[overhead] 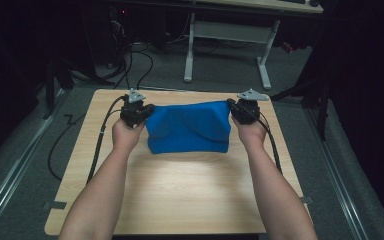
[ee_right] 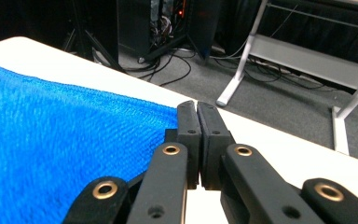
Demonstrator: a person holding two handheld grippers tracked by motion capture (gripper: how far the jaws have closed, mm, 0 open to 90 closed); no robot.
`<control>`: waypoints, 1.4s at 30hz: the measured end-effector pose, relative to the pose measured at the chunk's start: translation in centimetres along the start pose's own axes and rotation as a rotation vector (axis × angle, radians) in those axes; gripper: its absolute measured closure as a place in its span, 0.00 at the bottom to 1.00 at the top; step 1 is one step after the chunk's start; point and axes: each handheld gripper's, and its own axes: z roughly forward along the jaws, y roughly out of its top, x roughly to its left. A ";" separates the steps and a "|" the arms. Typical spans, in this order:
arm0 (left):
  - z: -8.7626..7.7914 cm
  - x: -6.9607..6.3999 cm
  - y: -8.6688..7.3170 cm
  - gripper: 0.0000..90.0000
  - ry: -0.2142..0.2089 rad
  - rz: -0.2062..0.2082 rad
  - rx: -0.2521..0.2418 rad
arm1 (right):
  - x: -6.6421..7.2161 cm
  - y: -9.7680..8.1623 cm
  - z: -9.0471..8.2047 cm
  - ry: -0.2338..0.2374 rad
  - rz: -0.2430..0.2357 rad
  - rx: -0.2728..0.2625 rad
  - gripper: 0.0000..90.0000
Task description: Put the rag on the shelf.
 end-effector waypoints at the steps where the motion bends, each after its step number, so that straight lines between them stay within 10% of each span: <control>1: 0.1 0.0 -0.2 0.98 -0.003 -0.004 0.002 | 0.0 -0.2 0.0 0.000 0.002 0.006 0.99; 42: 0.9 -1.1 -6.1 0.98 -0.058 -0.066 0.083 | 1.5 -6.4 1.4 0.054 0.042 0.105 0.99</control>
